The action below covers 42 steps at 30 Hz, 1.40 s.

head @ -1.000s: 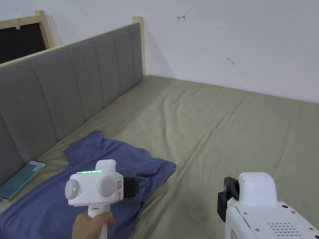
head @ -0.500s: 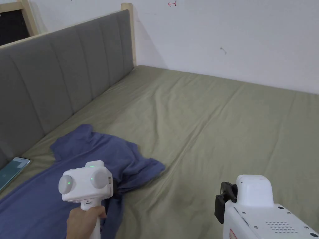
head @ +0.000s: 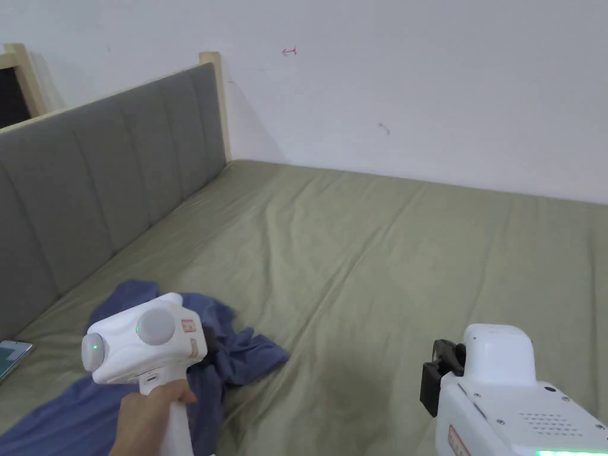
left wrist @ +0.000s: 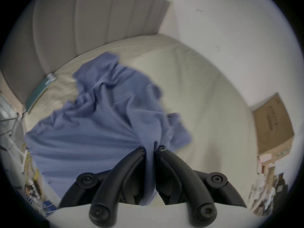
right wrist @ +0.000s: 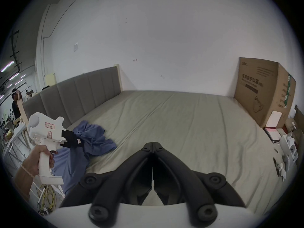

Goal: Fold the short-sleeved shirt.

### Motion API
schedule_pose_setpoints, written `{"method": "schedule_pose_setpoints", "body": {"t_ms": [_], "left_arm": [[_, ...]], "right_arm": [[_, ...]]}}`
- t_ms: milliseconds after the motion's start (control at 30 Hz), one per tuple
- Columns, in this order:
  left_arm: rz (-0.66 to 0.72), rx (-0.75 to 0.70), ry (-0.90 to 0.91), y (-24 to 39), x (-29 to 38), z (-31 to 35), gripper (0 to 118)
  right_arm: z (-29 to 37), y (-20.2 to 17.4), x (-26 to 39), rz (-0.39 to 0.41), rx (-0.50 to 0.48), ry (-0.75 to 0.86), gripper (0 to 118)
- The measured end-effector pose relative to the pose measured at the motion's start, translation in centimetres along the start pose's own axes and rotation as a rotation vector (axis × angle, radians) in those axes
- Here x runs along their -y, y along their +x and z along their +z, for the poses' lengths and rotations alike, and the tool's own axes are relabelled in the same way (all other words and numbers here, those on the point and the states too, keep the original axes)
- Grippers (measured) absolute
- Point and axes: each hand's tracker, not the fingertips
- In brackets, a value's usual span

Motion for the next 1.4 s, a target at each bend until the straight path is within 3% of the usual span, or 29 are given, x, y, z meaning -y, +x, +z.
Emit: {"method": "schedule_pose_setpoints", "body": {"t_ms": [200, 367, 467, 533, 767, 800, 833, 867, 900, 933, 967, 1067, 1100, 1133, 1167, 1200, 1233, 1400], "left_arm": [[-0.259, 0.308, 0.033, 15.8, 1.9, 4.1, 6], [-0.397, 0.701, -0.08, 29.0, 9.0, 7.4, 6], [-0.515, 0.79, -0.15, 34.4, 15.0, 8.7, 6], [-0.558, 0.832, -0.233, 36.7, 18.9, 7.9, 6], [-0.81, 0.609, -0.435, 39.0, 31.0, 1.1, 7], [-0.838, 0.598, -0.46, 38.8, 31.8, 0.7, 19], [-0.836, 0.587, -0.467, 38.3, 32.2, 0.4, 38], [-0.839, 0.584, -0.463, 37.8, 32.2, 0.4, 64], [-0.848, 0.582, -0.459, 37.5, 32.2, 0.3, 101], [-0.848, 0.58, -0.456, 37.1, 31.8, 0.3, 114], [-0.841, 0.582, -0.438, 36.6, 31.1, 0.6, 116], [-0.797, 0.571, -0.374, 35.3, 27.9, 1.5, 112], [-0.775, 0.566, -0.345, 34.5, 26.8, 1.8, 103], [-0.75, 0.574, -0.311, 33.6, 25.6, 2.0, 85], [-0.744, 0.557, -0.296, 32.8, 24.7, 2.1, 55], [-0.747, 0.511, -0.281, 32.0, 24.1, 2.1, 7], [-0.755, 0.462, -0.258, 31.0, 23.7, 1.8, 0], [-0.689, 0.346, -0.286, 25.8, 21.1, -0.5, 0]], "right_arm": [[5.0, 4.3, -2.4, -0.049, 0.108, 0.11, 0], [10.3, 9.2, -3.6, -0.075, 0.249, 0.198, 0], [13.1, 12.5, -3.5, -0.106, 0.348, 0.228, 0], [14.3, 14.7, -3.0, -0.134, 0.399, 0.22, 0], [15.3, 20.7, 1.6, -0.255, 0.51, 0.077, 0], [15.2, 21.2, 2.1, -0.26, 0.52, 0.069, 0], [15.1, 21.5, 2.5, -0.26, 0.53, 0.062, 0], [15.1, 21.8, 2.8, -0.259, 0.539, 0.051, 0], [15.0, 22.0, 2.9, -0.26, 0.543, 0.047, 0], [14.9, 22.1, 3.1, -0.261, 0.544, 0.043, 0], [14.7, 22.2, 3.1, -0.263, 0.544, 0.039, 0], [14.1, 21.8, 2.9, -0.263, 0.537, 0.037, 0], [13.9, 21.6, 2.8, -0.259, 0.528, 0.037, 0], [13.5, 21.2, 2.8, -0.253, 0.522, 0.034, 0], [13.2, 20.9, 2.9, -0.248, 0.516, 0.031, 0], [12.7, 20.5, 2.9, -0.242, 0.505, 0.026, 0], [12.2, 20.2, 2.9, -0.237, 0.49, 0.012, 0], [9.1, 18.3, 3.4, -0.206, 0.423, -0.042, 0]]}}
